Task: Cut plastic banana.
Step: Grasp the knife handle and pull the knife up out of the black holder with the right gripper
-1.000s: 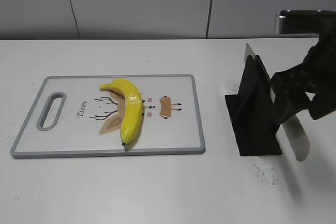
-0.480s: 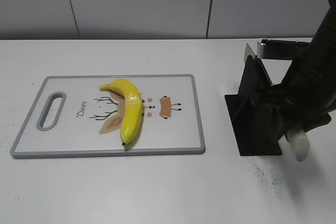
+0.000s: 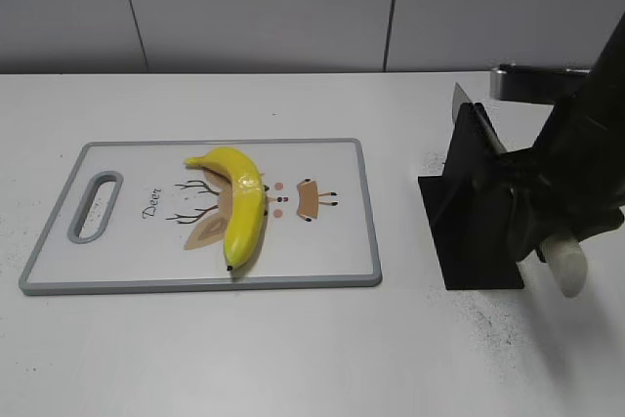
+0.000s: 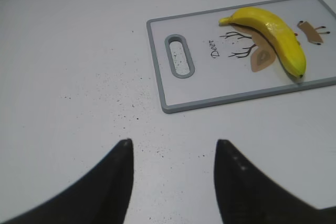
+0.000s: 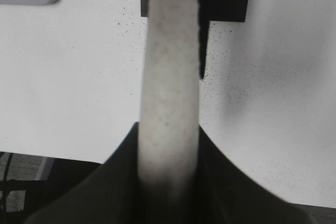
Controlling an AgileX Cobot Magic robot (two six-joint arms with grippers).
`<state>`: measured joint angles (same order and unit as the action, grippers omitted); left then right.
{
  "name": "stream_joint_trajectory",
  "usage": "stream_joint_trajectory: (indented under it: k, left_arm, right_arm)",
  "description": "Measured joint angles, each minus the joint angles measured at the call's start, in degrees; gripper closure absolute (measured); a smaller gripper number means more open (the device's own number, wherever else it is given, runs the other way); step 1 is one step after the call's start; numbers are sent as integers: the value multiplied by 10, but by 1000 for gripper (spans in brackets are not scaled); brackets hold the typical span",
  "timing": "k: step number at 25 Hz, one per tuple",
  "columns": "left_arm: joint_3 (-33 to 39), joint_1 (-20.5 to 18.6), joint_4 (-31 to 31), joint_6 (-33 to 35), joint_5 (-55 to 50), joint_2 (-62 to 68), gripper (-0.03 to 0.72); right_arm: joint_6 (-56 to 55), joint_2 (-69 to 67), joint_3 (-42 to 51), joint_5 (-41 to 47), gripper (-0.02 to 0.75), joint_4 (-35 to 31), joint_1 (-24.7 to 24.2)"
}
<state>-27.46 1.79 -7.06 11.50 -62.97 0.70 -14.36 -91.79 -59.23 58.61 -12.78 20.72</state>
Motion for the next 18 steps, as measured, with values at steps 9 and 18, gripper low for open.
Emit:
stream_joint_trajectory:
  k: [9, 18]
  left_arm:
    - [0, 0, 0, 0, 0, 0, 210]
    - [0, 0, 0, 0, 0, 0, 218]
  right_arm:
    - [-16, 113, -5, 10, 575, -7, 0]
    - [-40, 168, -95, 77, 575, 33, 0]
